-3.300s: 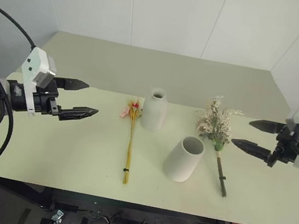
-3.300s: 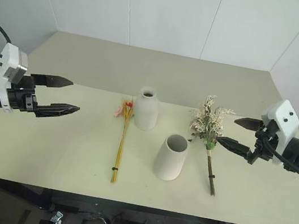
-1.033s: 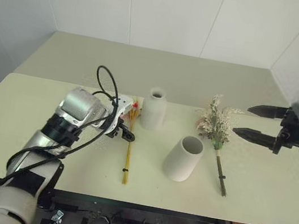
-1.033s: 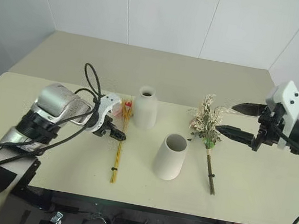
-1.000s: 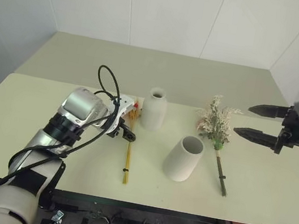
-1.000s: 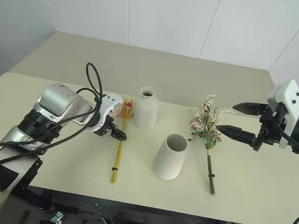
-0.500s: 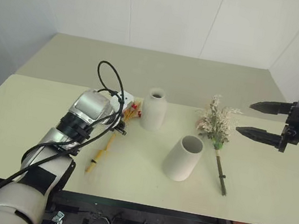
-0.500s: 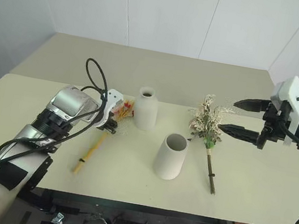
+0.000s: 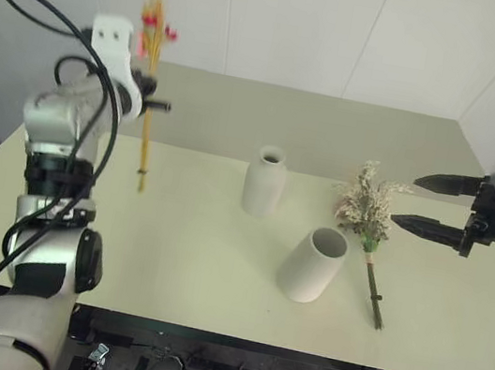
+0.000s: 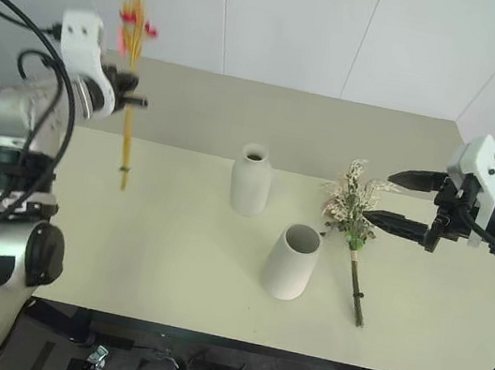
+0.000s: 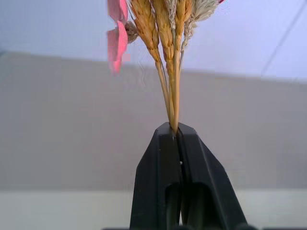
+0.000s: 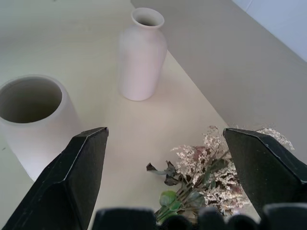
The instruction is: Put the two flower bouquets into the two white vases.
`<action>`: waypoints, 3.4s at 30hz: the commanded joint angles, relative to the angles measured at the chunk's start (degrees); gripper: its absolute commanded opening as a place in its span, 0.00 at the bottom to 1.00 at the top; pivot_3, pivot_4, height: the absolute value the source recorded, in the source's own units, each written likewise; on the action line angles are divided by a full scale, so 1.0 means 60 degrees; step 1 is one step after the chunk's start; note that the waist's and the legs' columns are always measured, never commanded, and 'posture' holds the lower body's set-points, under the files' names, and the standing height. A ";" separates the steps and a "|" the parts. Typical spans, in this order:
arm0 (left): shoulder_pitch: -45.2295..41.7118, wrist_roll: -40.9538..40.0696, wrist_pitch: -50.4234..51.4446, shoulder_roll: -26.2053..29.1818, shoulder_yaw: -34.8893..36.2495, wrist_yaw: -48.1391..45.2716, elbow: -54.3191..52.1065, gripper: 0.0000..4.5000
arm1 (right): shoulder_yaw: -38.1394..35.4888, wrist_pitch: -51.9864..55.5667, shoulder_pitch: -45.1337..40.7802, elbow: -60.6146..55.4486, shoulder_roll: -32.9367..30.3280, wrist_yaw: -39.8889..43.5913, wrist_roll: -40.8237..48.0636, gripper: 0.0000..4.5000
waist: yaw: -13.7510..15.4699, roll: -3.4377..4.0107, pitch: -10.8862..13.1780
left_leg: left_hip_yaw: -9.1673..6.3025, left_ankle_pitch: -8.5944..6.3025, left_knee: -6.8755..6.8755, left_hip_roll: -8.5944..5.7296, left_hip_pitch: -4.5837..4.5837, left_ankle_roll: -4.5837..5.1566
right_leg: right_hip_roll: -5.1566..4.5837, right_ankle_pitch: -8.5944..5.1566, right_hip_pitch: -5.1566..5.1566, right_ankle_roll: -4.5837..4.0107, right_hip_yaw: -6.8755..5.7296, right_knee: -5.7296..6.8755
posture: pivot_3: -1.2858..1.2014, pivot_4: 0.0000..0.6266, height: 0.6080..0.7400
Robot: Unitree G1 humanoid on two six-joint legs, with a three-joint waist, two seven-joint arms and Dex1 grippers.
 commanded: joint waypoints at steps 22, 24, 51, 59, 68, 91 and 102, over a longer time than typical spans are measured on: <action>-0.2190 -0.1177 -0.4248 -0.2044 -0.0761 -0.2766 0.2918 0.01 | -0.1378 0.0390 0.1165 -0.1712 -0.0046 -0.1055 0.0608 1.00 | -0.0227 -0.0001 0.0001 | 0.0007 -0.0004 0.0000 -0.0005 0.0008 -0.0005 | 0.0003 -0.0013 0.0000 0.0030 0.0017 0.0007 | 0.52 0.24 1.00; -0.2022 -0.0973 -0.4607 -0.2174 -0.1018 -0.2858 0.2878 0.01 | -0.1490 0.0453 0.1328 -0.1849 -0.0036 -0.1101 0.0646 1.00 | -0.0220 -0.0001 0.0001 | 0.0007 -0.0004 0.0000 -0.0005 0.0007 -0.0005 | 0.0002 -0.0013 0.0001 0.0031 0.0017 0.0005 | 0.52 0.24 1.00; 0.1244 -0.0955 -0.3595 -0.1591 -0.1874 -0.3277 -0.1058 0.61 | -0.1626 0.0583 0.1754 -0.2235 -0.0060 -0.1498 0.0924 1.00 | -0.0306 0.0001 0.0000 | 0.0007 -0.0004 0.0000 0.0000 0.0016 -0.0004 | 0.0009 -0.0006 0.0000 0.0020 0.0027 0.0016 | 0.52 0.24 1.00; 0.4487 -0.2763 -0.0484 0.2567 -0.1651 -0.5854 -0.5040 0.99 | -0.1363 0.1410 0.1833 -0.2212 -0.0363 -0.1611 0.1028 1.00 | -0.0445 0.0006 0.0002 | 0.0009 -0.0004 -0.0005 0.0014 0.0031 -0.0004 | 0.0021 -0.0003 -0.0004 0.0008 0.0042 0.0037 | 0.52 0.24 1.00; 0.5798 -0.3317 -0.2178 0.5039 -0.1552 -1.0027 -0.5396 0.99 | 0.1144 0.5557 -0.0675 -0.1617 -0.0112 -0.3081 0.1033 1.00 | -0.0298 0.0008 0.0002 | 0.0034 -0.0004 -0.0011 0.0034 0.0058 -0.0005 | 0.0025 -0.0029 0.0003 0.0001 0.0044 0.0015 | 0.52 0.24 1.00; 0.6373 -0.3949 -0.1941 0.5082 -0.1082 -0.9254 -0.6458 0.99 | 0.6818 0.7714 -0.4590 0.2815 0.1205 -0.2799 -0.1842 1.00 | -0.0328 0.0009 0.0003 | 0.0042 -0.0003 -0.0025 0.0035 -0.0008 -0.0002 | 0.0037 -0.0011 -0.0084 -0.0039 0.0060 0.0042 | 0.52 0.24 1.00; 0.6446 -0.4213 -0.1897 0.5221 -0.1085 -0.9075 -0.6517 1.00 | 0.6804 0.6821 -0.4854 0.4900 0.2600 -0.2722 -0.2832 0.56 | -0.0480 0.0009 0.0003 | 0.0044 -0.0003 -0.0025 0.0034 -0.0006 -0.0002 | 0.0040 -0.0009 -0.0085 -0.0037 0.0067 0.0051 | 0.52 0.24 1.00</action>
